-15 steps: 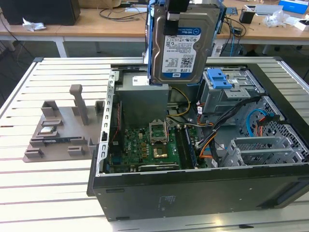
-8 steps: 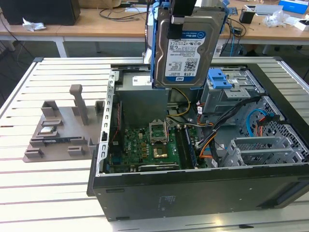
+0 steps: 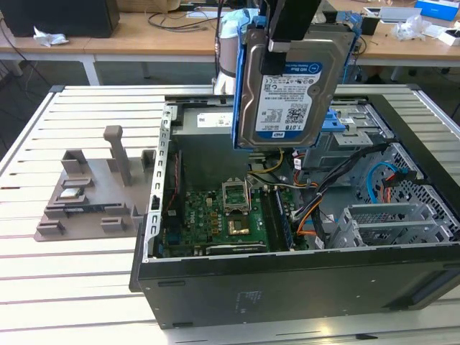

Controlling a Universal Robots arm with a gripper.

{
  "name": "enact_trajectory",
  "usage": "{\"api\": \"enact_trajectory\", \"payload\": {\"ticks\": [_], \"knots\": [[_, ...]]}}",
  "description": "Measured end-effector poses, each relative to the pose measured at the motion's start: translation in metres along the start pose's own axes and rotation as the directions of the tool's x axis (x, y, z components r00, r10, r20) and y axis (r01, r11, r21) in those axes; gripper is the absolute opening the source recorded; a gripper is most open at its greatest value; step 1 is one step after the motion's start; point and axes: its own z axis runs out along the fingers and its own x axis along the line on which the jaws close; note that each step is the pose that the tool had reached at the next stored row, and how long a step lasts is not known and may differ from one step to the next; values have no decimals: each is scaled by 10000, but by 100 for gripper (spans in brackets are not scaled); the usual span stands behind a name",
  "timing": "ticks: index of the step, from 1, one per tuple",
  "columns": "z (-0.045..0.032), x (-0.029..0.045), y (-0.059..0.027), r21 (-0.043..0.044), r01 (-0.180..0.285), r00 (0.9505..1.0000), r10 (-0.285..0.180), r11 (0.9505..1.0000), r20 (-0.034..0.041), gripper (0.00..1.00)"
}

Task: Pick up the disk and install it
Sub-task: 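Pick up the disk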

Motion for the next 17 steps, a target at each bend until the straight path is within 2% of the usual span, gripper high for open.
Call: {"api": "enact_trajectory", "payload": {"ticks": [9, 13, 17], "knots": [[12, 216, -87, -1, -1, 10000, 1, 10000, 0, 37], [16, 241, -205, -10, -1, 10000, 1, 10000, 0, 37], [17, 252, -401, -41, -1, 10000, 1, 10000, 0, 37]]}}
